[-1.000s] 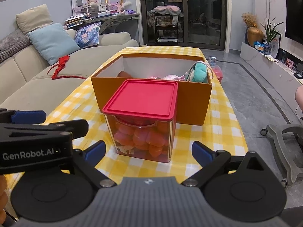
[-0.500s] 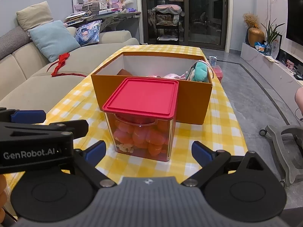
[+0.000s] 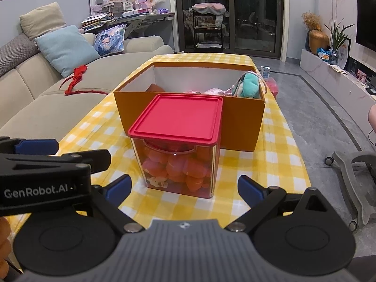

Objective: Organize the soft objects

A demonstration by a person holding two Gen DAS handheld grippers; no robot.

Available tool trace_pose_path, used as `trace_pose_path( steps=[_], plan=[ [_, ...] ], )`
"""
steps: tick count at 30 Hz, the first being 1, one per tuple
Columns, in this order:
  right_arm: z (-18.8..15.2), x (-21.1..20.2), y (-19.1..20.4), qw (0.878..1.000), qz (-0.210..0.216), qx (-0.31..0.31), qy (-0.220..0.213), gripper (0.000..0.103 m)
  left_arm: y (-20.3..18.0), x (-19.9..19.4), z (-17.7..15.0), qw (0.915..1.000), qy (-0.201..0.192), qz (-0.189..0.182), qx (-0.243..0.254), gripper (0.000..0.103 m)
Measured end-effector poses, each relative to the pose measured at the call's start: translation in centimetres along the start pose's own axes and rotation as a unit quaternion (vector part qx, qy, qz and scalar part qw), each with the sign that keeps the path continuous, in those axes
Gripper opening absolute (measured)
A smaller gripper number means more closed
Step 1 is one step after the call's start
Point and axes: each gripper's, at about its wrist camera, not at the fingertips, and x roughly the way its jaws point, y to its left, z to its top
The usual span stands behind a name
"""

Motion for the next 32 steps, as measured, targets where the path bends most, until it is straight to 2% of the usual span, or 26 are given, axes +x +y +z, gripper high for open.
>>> trace_pose_path(
  steps=[28,32],
  plan=[
    [-0.08,0.58,0.15,1.0,0.007,0.002,0.016,0.095,-0.28,0.08,-0.03,0.9999,0.014,-0.002,-0.005,0.097],
    [-0.04,0.37,0.01,1.0,0.014,0.008,0.011,0.095,-0.27,-0.45,-0.04,1.0,-0.004,0.0,-0.005,0.097]
  ],
)
